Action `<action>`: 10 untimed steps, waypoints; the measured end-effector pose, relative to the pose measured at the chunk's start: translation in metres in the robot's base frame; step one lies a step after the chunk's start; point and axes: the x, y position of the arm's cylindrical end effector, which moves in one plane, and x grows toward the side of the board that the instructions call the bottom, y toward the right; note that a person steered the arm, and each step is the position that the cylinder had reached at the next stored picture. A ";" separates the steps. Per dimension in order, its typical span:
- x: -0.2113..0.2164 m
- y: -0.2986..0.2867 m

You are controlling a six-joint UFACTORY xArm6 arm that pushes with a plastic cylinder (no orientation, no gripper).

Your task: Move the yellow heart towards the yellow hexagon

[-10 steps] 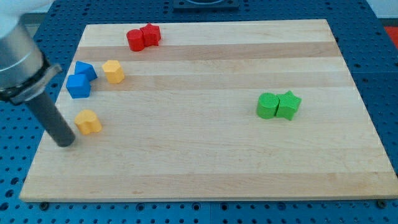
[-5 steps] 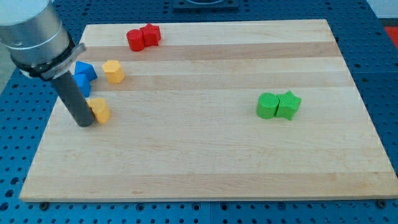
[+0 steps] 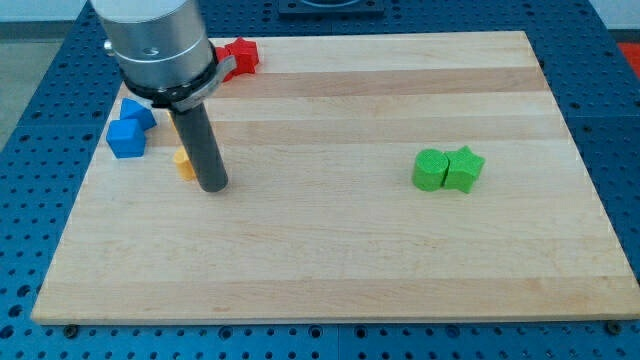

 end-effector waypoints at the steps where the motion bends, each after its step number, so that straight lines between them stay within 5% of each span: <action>1: -0.015 0.000; 10: -0.036 -0.057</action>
